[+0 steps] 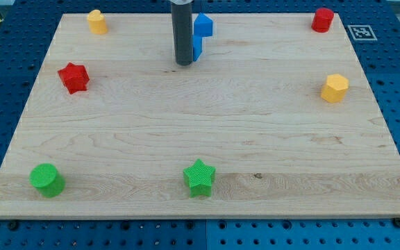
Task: Point your arm below the green star
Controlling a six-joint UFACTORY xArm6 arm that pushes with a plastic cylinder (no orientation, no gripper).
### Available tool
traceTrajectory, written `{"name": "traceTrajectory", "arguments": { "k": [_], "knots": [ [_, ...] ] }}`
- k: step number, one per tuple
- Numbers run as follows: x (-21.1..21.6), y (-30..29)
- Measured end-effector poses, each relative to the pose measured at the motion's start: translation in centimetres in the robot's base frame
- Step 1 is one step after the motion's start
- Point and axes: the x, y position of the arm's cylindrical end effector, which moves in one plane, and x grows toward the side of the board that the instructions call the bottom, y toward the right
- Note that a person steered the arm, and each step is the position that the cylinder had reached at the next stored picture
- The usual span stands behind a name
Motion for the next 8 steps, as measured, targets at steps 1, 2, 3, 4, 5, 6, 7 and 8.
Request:
{"name": "traceTrajectory", "arguments": {
  "k": [1, 2, 3, 4, 5, 6, 7, 8],
  "knots": [
    [-1.3, 0.0],
    [-2.6, 0.0],
    [-2.8, 0.0],
    [3.4, 2.1],
    [11.0, 6.2],
    [20.0, 12.3],
    [28.9, 15.4],
    [28.9, 15.1]
  ]
}}
